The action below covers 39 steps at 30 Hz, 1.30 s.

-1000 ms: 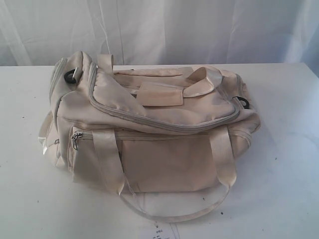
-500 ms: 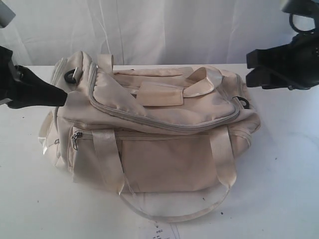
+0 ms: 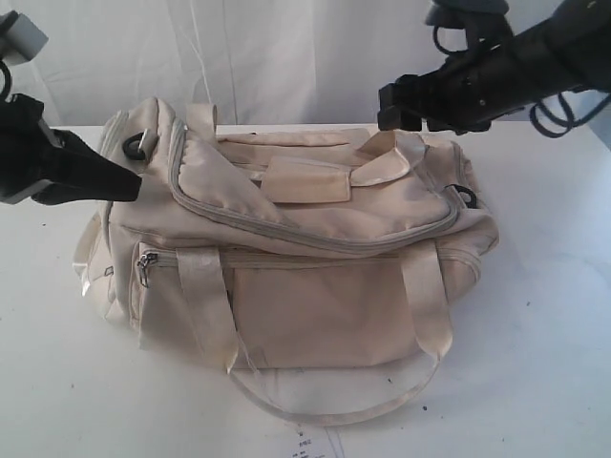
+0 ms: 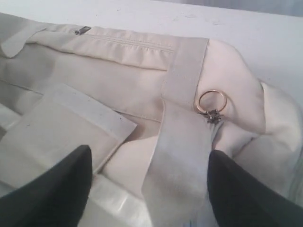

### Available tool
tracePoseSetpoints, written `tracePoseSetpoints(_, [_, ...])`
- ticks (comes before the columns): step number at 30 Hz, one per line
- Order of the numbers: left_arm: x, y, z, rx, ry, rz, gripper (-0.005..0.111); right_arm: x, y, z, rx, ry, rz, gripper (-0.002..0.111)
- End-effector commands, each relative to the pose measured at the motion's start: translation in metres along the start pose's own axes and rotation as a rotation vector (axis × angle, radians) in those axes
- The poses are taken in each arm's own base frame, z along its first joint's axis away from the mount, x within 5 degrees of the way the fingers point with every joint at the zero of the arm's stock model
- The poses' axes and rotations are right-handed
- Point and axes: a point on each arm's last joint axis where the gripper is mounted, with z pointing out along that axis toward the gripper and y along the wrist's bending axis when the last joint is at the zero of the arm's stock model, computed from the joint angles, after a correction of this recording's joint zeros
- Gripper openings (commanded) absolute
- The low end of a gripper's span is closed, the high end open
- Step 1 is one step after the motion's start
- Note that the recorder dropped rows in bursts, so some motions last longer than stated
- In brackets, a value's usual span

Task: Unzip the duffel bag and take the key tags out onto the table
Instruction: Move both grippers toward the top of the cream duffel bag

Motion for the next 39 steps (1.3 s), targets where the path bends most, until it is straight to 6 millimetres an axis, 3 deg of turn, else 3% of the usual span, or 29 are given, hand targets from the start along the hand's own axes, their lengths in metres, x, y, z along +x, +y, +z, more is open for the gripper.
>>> tracePoseSetpoints(1, [-0.003, -0.008, -0.001, 0.067, -0.017, -0.021, 0.0, 0.0, -0.008, 0.04, -0.021, 0.06, 0.062, 0.064])
tracePoseSetpoints(5, [-0.003, -0.008, -0.001, 0.072, -0.017, -0.023, 0.0, 0.005, -0.009, 0.053, -0.05, 0.124, 0.112, 0.05])
tracePoseSetpoints(9, [-0.004, -0.009, -0.001, 0.079, -0.027, -0.031, 0.0, -0.001, -0.001, 0.042, -0.095, 0.157, 0.098, 0.007])
tracePoseSetpoints(10, [-0.004, -0.009, -0.001, 0.081, -0.03, -0.033, 0.0, -0.003, 0.002, 0.037, -0.108, 0.159, 0.09, 0.0])
tracePoseSetpoints(20, [-0.006, -0.013, -0.002, 0.133, -0.048, -0.065, 0.0, -0.036, 0.034, -0.047, -0.169, 0.046, 0.005, 0.0])
tracePoseSetpoints(27, [-0.008, -0.015, -0.002, 0.148, -0.081, 0.001, 0.0, -0.04, 0.051, -0.088, -0.219, 0.048, -0.039, 0.0])
tracePoseSetpoints(31, [-0.011, -0.017, -0.003, 0.167, -0.114, 0.015, 0.0, -0.035, 0.053, -0.09, -0.24, 0.096, -0.048, 0.0])
tracePoseSetpoints(39, [-0.015, -0.026, -0.004, 0.272, -0.171, 0.099, 0.0, -0.025, 0.047, -0.071, -0.246, 0.168, -0.028, 0.0])
